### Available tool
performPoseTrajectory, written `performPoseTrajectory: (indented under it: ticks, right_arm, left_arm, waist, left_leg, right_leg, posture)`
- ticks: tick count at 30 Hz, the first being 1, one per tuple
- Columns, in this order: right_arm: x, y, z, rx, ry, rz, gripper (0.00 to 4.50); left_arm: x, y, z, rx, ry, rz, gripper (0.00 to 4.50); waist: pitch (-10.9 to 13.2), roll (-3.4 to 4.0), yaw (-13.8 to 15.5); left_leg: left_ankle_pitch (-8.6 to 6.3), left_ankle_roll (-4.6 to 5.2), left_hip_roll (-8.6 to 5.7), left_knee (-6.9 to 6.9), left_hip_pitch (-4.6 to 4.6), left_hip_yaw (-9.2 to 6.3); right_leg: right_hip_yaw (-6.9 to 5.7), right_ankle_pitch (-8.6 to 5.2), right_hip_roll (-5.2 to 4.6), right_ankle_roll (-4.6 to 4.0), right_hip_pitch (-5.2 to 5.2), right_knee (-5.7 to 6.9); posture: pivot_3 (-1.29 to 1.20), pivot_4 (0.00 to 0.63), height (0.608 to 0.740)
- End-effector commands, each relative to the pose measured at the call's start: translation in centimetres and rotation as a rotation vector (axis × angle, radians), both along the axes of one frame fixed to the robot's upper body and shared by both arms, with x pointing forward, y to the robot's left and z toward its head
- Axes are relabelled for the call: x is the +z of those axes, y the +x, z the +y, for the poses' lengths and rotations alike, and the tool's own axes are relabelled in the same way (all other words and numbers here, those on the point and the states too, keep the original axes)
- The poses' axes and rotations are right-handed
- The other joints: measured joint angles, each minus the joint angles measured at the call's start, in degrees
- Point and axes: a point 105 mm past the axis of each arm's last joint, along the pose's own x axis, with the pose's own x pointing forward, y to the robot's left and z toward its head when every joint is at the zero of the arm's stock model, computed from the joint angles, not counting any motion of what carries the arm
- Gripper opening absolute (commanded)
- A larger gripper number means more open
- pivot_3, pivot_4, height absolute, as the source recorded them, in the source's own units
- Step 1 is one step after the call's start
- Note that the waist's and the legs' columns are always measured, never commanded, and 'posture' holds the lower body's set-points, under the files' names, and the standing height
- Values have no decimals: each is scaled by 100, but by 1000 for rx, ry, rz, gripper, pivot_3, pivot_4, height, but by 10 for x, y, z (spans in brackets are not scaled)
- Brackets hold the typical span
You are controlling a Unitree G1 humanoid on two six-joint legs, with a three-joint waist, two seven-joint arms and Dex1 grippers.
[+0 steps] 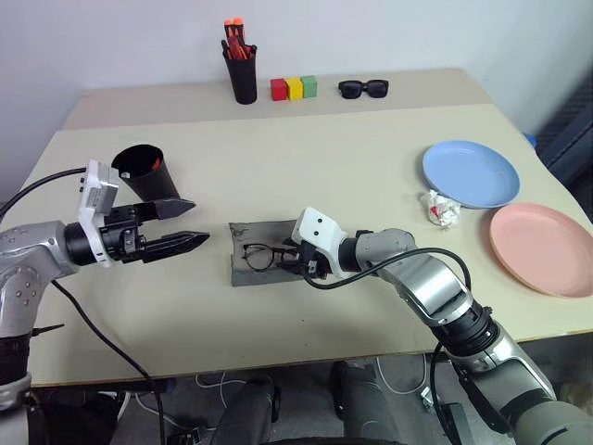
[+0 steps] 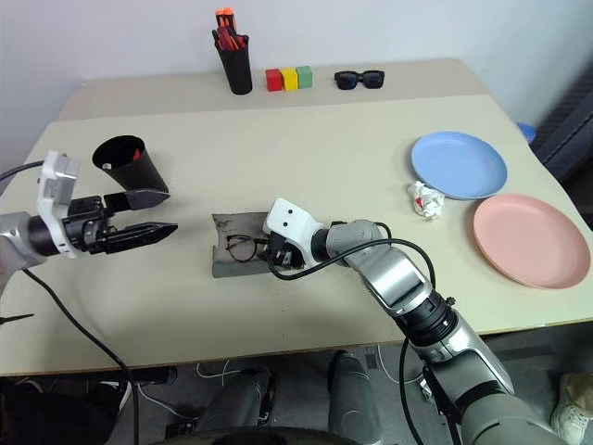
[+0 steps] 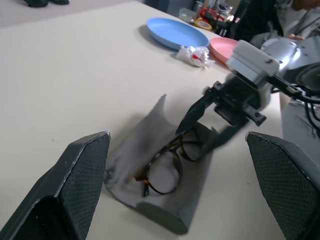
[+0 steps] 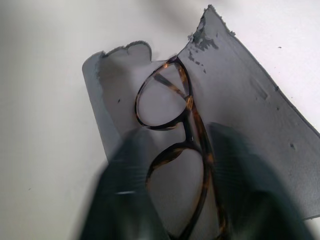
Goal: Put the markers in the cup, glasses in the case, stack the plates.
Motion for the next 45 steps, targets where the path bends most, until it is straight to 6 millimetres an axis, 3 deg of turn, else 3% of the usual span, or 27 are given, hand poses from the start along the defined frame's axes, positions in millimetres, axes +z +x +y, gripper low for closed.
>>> performPoseTrajectory:
  ticks: [1, 2, 5, 8, 12, 15, 22, 27, 30, 35, 45]
  right_arm:
    - [30, 8, 5, -31, 104, -75, 4033]
    - [35, 11, 4, -52, 129, -83, 4466]
    - [65, 24, 3, -126, 301, -96, 4466]
    - [100, 28, -5, -145, 519, -92, 4500]
    - [110, 36, -20, -197, 606, -91, 4500]
    - [102, 44, -28, -247, 554, -120, 4500]
    - [97, 45, -29, -267, 521, -139, 4500]
    - [98, 44, -27, -273, 529, -140, 4500]
    - [98, 44, -27, -277, 526, -146, 4500]
    - [99, 47, -33, -305, 519, -160, 4500]
    - [100, 49, -37, -321, 507, -173, 4500]
  left_arm:
    - [11, 11, -1, 24, 10, -88, 4500]
    - [11, 14, -1, 32, 13, -97, 4500]
    - [11, 31, 0, 94, 26, -145, 4500]
    - [12, 54, -6, 155, 33, -185, 3633]
    - [22, 83, -16, 226, 10, -239, 1585]
    - [9, 102, -19, 274, 100, -217, 55]
    - [-40, 115, -29, 181, 323, -75, 55]
    - [-48, 116, -40, 101, 319, 34, 55]
    - [-55, 101, -44, -25, 332, 92, 55]
    - [-64, 66, -35, -191, 348, 246, 55]
    - [-61, 29, -42, -350, 334, 243, 55]
  waist:
    - [0, 0, 3]
    - [0, 0, -4]
    - [0, 0, 1]
    - [-1, -1, 35]
    - [-3, -5, 38]
    - [-3, -4, -2]
    - [-4, -1, -112]
    - [-3, -1, -128]
    - [-3, -1, -149]
    - [-3, -1, -205]
    - [-3, -2, -153]
  left_leg:
    - [0, 0, 0, 0, 0, 0]
    - [0, -1, 0, 0, 0, 0]
    - [1, -2, 0, 0, -1, 0]
    - [4, -7, 0, 0, -2, -6]
    - [4, -8, -3, 1, -4, -9]
    - [9, -16, -9, 0, -3, -5]
    - [20, -34, -6, -9, -14, 23]
    - [19, -33, -7, -3, -22, 23]
    - [19, -33, -7, -2, -22, 23]
    - [16, -29, -3, -5, -22, 45]
    - [1, -2, 1, 5, -16, 57]
  right_leg:
    - [0, 0, 0, 0, 0, 0]
    - [0, 0, 0, 0, 0, 0]
    - [1, 2, 0, -3, -2, 0]
    - [-1, 7, 1, -8, -1, -1]
    - [-2, 8, 0, -7, 3, -7]
    - [-2, 8, 1, -7, 1, -7]
    - [5, 8, 3, -8, -34, 6]
    - [5, 9, 0, -7, -37, 6]
    - [5, 9, 0, -7, -38, 8]
    - [11, 8, -1, -8, -61, 46]
    - [19, 7, -10, -8, -62, 64]
  posture:
    - [0, 150, 740]
    - [0, 150, 740]
    - [0, 150, 740]
    - [0, 150, 740]
    - [0, 150, 740]
    - [0, 150, 740]
    - [0, 150, 740]
    - [0, 150, 740]
    - [0, 150, 740]
    - [0, 150, 740]
    - [0, 150, 740]
